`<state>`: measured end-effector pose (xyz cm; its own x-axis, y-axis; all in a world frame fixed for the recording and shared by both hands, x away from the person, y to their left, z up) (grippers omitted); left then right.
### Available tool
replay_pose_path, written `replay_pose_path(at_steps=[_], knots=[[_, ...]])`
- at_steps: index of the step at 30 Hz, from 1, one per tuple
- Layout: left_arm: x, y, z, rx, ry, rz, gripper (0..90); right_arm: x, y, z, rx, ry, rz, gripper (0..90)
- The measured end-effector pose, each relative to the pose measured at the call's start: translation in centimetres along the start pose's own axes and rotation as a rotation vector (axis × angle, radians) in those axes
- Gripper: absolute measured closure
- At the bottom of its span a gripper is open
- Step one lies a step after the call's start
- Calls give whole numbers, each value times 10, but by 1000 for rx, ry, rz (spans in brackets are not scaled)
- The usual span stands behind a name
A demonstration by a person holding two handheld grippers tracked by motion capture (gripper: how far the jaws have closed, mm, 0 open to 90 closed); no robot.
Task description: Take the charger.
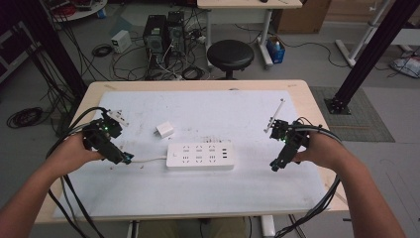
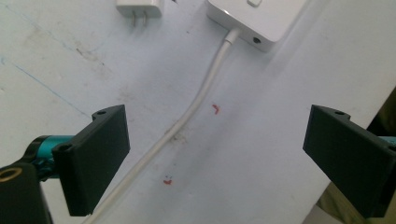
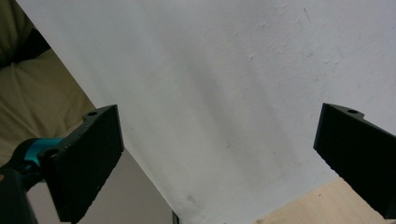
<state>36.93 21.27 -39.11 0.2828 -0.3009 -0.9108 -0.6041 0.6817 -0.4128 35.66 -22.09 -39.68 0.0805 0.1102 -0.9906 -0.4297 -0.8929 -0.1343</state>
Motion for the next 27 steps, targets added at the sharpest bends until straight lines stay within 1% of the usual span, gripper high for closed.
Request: replay_pose_path(at_steps=[1,3,4,5,6,8,9,10,11,12,13,14,15,16,17,18,19,21,22,24,27], knots=[[0,-2,1,-15,-4,-12,70,0,0,0,5,-2,1,8],[0,-4,3,-10,-11,-13,71,1,0,0,7,-7,4,8],[0,-7,3,-22,-14,-30,71,1,0,0,7,-7,4,8],[-1,-9,5,-23,-17,-36,71,1,-1,0,24,4,-2,8],[-1,-12,6,-23,-23,-47,71,1,-2,-1,22,1,-9,8],[0,-22,12,-48,-35,-83,70,-2,-6,-1,22,-1,-31,8],[0,-25,15,-55,-34,-92,70,-2,-8,-1,16,-2,-47,8],[0,-25,15,-55,-34,-92,70,-3,-10,-1,12,-2,-58,8],[4,-32,19,-63,-40,-114,71,-4,-11,0,11,3,-61,8],[4,-32,19,-63,-40,-114,71,-4,-11,0,11,3,-61,8],[6,-35,20,-60,-40,-114,70,-3,-13,1,2,7,-75,8],[9,-38,21,-52,-30,-117,71,-3,-14,2,2,2,-81,8],[13,-41,23,-55,-33,-125,71,-3,-14,2,2,2,-81,8],[17,-44,25,-54,-42,-123,71,-4,-14,3,6,1,-88,8],[24,-51,28,-60,-41,-136,71,-4,-14,3,10,1,-93,8],[24,-51,28,-60,-41,-136,70,-4,-14,4,12,-2,-96,8],[31,-60,32,-76,-44,-165,70,-5,-13,4,22,-1,-91,8],[31,-60,32,-76,-44,-165,71,-5,-12,3,18,2,-95,8],[41,-68,41,-95,-47,-185,70,-6,-12,3,21,1,-103,8],[51,-72,44,-91,-25,-183,71,-7,-12,3,31,12,-115,8],[67,-75,49,-79,-16,-169,71,-4,-12,5,34,4,-131,8]])
Point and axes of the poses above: each handheld gripper's, and its own axes: x roughly forward along the jaws, y roughly out of its underside, z roughly to its left, the point moved 10 cm from there along x, roughly forward along the jaws, and after that the axes turned 5 degrees about -x, right-handed, at the moved point
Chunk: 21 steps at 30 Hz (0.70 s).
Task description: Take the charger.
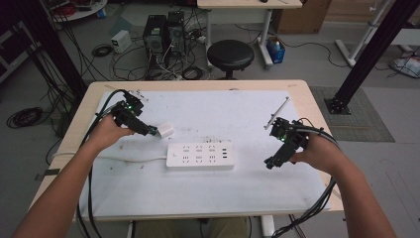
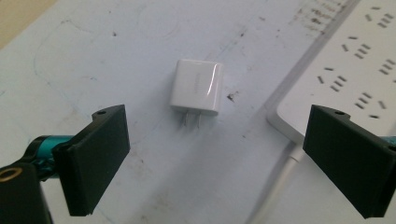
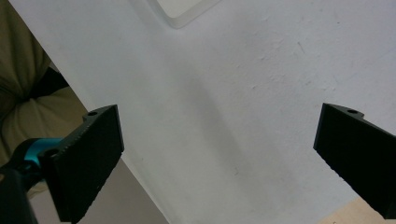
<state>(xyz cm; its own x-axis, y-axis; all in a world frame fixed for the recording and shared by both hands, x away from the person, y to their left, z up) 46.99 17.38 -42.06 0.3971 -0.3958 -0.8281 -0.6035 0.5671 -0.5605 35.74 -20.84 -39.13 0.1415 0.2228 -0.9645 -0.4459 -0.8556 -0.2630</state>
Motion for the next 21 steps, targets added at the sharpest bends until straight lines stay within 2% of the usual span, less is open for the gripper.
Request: replay_pose_path(at_steps=[3,8,9,10,13,21], knots=[[13,-2,1,5,17,6,71,4,2,2,-4,3,22,8],[35,-5,8,-11,26,9,71,4,1,3,-2,2,15,9],[35,-5,8,-11,26,9,70,4,1,3,-2,2,15,9],[44,-4,11,-14,28,24,70,5,1,4,-1,0,19,9],[57,-2,15,-28,32,38,71,5,1,3,-4,-1,25,8],[81,4,19,-34,45,74,91,6,5,1,11,0,36,9]])
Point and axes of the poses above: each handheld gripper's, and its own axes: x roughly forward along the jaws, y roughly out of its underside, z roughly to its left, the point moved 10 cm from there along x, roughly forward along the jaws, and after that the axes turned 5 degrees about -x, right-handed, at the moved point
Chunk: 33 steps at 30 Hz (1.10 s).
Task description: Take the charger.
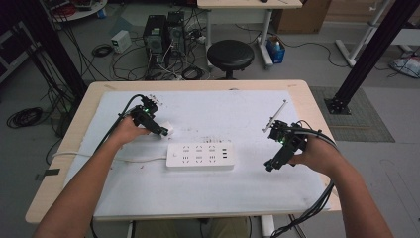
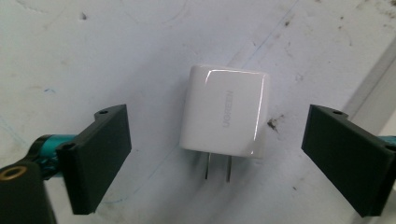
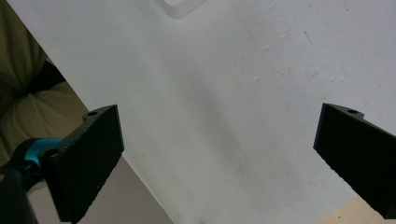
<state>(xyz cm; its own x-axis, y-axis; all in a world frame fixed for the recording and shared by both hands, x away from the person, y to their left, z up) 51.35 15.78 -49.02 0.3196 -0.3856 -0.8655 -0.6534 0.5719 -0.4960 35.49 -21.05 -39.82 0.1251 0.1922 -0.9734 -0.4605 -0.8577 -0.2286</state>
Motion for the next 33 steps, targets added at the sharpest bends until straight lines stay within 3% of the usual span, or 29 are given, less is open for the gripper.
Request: replay_pose_path(at_steps=[7,15,17,18,20,28,33], knots=[[12,5,2,-16,16,25,148,5,1,1,10,-6,8,9],[20,9,0,5,26,42,290,6,3,-2,12,-4,11,25],[20,9,1,16,21,50,307,6,3,-3,15,-6,10,25],[18,10,3,36,10,50,352,7,3,-4,13,-6,10,25],[17,10,3,30,14,40,423,7,3,-4,14,-5,12,25],[12,13,1,38,6,35,424,8,4,-5,12,-7,12,25],[-8,12,0,33,-13,1,424,7,4,-4,27,-3,-3,25]])
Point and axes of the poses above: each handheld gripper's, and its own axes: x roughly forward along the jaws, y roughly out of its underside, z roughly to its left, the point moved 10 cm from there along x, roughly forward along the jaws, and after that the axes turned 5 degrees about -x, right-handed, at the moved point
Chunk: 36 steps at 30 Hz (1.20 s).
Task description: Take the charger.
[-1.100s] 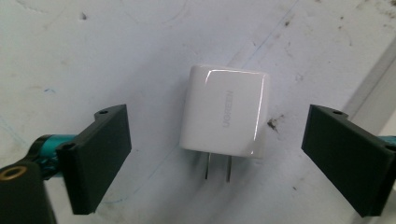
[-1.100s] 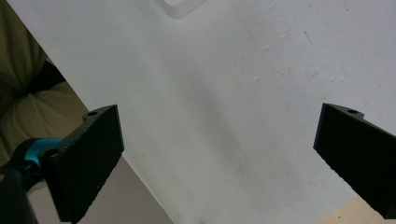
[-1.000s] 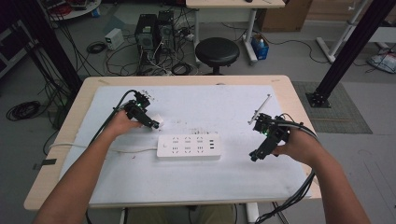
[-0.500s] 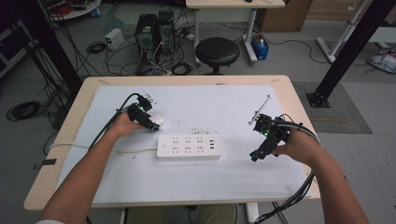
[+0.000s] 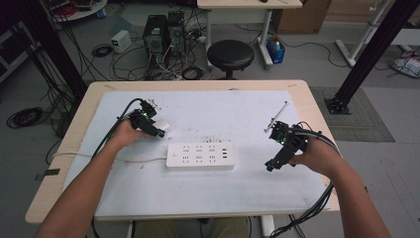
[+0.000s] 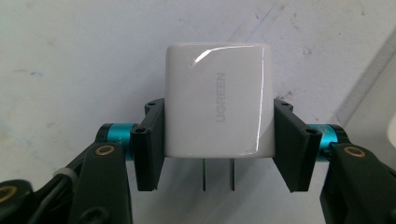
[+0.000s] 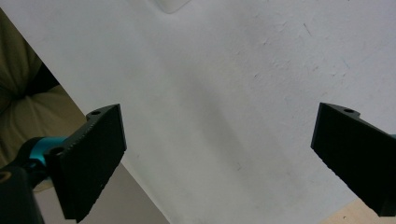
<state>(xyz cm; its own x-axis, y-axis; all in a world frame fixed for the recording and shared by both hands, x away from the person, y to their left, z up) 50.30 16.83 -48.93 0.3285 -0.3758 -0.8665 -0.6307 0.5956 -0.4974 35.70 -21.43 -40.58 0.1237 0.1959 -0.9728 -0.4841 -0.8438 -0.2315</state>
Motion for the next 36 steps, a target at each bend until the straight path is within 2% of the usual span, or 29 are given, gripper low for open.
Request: replay_pose_path(at_steps=[1,9,16,20,21,23,29,32,36], knots=[[0,0,0,0,0,0,424,0,0,0,0,0,0,25],[-47,0,-9,14,-38,-57,424,-2,2,1,-6,9,-4,26],[-80,10,-25,9,-40,-75,424,-1,1,2,-5,14,-5,25],[-96,16,-34,9,-47,-91,424,-1,-2,5,-21,15,-7,26],[-96,16,-34,9,-47,-91,424,-1,-2,6,-24,17,-9,25],[-109,19,-42,4,-43,-114,424,-1,-3,9,-29,20,-8,26],[-126,28,-57,11,-33,-131,424,-2,-9,15,-46,18,-26,26],[-132,32,-64,31,-25,-137,424,-1,-12,18,-53,15,-35,25],[-139,34,-72,39,-14,-158,424,1,-15,20,-67,13,-39,26]])
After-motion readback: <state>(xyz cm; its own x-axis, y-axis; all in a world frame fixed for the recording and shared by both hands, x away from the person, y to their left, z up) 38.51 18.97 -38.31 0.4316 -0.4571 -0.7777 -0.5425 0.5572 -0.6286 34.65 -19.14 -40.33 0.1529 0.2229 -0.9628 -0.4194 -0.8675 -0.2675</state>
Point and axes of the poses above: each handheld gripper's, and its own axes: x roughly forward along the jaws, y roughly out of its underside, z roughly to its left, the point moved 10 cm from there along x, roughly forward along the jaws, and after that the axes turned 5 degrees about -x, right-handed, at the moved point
